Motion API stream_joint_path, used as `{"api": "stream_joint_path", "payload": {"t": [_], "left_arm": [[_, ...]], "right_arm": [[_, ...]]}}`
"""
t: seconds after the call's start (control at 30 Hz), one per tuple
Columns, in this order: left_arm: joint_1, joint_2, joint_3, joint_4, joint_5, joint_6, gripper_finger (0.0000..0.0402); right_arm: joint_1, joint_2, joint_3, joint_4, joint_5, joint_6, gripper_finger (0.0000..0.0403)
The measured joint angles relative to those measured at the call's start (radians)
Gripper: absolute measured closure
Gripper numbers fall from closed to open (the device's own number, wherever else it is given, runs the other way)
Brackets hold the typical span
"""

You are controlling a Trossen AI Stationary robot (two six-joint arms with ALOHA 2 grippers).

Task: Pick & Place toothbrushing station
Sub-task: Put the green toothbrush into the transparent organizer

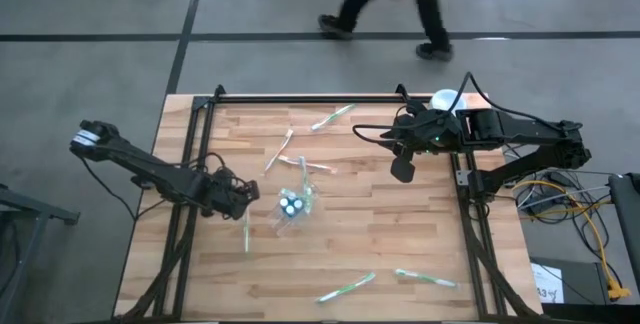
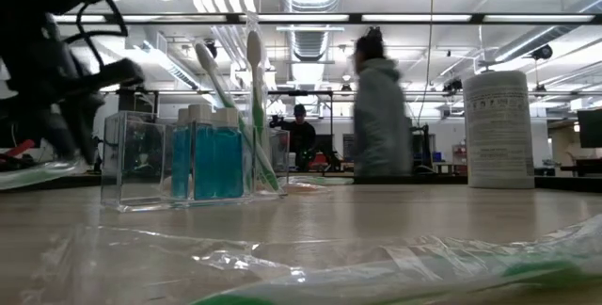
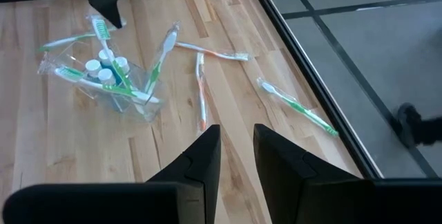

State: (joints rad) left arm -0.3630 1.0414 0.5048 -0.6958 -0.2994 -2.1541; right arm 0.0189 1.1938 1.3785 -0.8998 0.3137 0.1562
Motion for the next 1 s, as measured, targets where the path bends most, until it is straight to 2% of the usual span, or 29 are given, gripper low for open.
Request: {"api": "stream_joint_path", "payload": {"t": [0.13,0.33,0.6,0.8,1.0], "left_arm": [[0.0,-0.011,0.041,-0.023,-0.106,0.069,0.037],[0.0,-0.056,0.144,-0.169,-0.283,0.162,0.0368],[0.0,-0.094,0.298,-0.23,-0.545,0.475,0.0371],[-0.001,-0.101,0.345,-0.112,-0.683,0.814,0.0369],[-0.001,-0.118,0.344,0.057,-0.704,1.076,0.037]], "right_arm": [[0.0,0.0,0.0,0.0,0.0,0.0,0.0321],[0.001,0.0,0.0,0.0,0.0,0.0,0.0321],[0.001,0.0,0.0,0.0,0.0,0.0,0.0321],[0.001,0.0,0.0,0.0,0.0,0.0,0.0321],[0.0,0.0,0.0,0.0,0.0,0.0,0.0321]]}}
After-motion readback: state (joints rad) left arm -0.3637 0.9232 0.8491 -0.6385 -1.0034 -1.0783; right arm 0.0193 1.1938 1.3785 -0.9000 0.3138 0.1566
